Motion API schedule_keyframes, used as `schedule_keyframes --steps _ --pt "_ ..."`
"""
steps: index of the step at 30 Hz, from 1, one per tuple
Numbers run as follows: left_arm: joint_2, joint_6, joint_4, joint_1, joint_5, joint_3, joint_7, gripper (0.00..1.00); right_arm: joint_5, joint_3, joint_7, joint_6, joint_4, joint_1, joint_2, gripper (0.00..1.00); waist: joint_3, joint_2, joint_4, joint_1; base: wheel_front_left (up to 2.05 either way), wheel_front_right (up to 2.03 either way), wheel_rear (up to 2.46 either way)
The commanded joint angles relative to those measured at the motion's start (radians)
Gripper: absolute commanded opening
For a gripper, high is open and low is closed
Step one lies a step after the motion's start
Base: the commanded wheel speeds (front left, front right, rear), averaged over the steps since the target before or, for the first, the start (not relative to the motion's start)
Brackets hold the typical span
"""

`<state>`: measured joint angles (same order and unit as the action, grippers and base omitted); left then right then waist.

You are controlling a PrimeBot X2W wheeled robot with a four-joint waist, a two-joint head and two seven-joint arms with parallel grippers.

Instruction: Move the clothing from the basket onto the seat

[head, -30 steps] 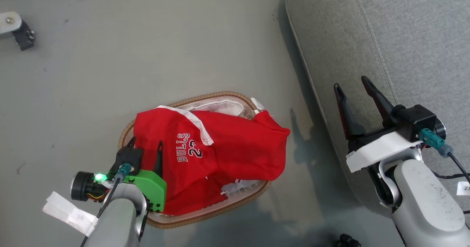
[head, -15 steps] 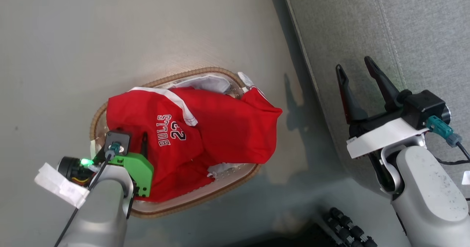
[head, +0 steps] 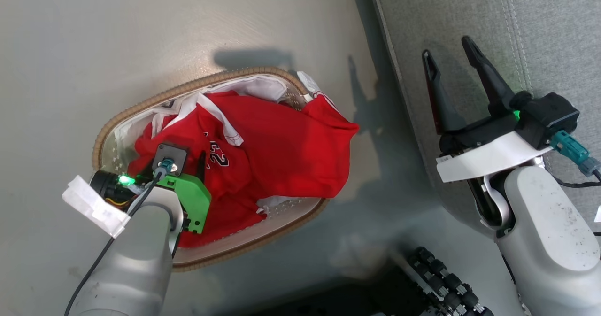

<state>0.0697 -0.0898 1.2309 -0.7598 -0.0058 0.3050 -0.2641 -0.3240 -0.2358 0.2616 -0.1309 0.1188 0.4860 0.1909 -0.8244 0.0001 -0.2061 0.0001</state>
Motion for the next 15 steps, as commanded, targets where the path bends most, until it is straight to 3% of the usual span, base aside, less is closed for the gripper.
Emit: schedule_keyframes --steps 1,8,9,10,11,15 --pt "-0.003 -0.005 0.004 -0.018 0.005 0.009 0.000 1.00 0.006 -0.002 0.005 0.000 -0.010 0.013 -0.001 1.00 -0.016 -0.0001 -0.005 -0.0001 0.00 0.00 0.00" --pt "-0.010 -0.016 0.031 -0.037 0.001 0.043 0.003 1.00 0.010 -0.011 0.005 0.000 -0.037 0.024 -0.009 1.00 -0.032 -0.0001 -0.010 -0.0001 0.00 0.00 0.00" --pt "-0.011 -0.016 0.035 -0.041 -0.002 0.046 0.003 0.49 0.011 -0.011 0.005 0.000 -0.037 0.025 -0.009 1.00 -0.031 -0.0001 -0.009 -0.0001 0.00 0.00 0.00" --pt "-0.012 -0.019 0.038 -0.040 -0.004 0.049 0.003 0.11 0.011 -0.011 0.005 0.000 -0.036 0.024 -0.010 1.00 -0.028 -0.0001 -0.007 -0.0001 0.00 0.00 0.00" --pt "-0.013 -0.022 0.042 -0.036 -0.007 0.053 0.002 0.00 0.010 -0.013 0.005 0.000 -0.032 0.020 -0.012 1.00 -0.021 -0.0001 -0.006 -0.0001 0.00 0.00 0.00" --pt "-0.016 -0.026 0.046 -0.011 -0.034 0.047 -0.001 0.00 0.004 -0.016 0.005 0.000 -0.013 0.002 -0.011 1.00 0.015 -0.0001 0.000 -0.0001 0.00 0.00 0.00"
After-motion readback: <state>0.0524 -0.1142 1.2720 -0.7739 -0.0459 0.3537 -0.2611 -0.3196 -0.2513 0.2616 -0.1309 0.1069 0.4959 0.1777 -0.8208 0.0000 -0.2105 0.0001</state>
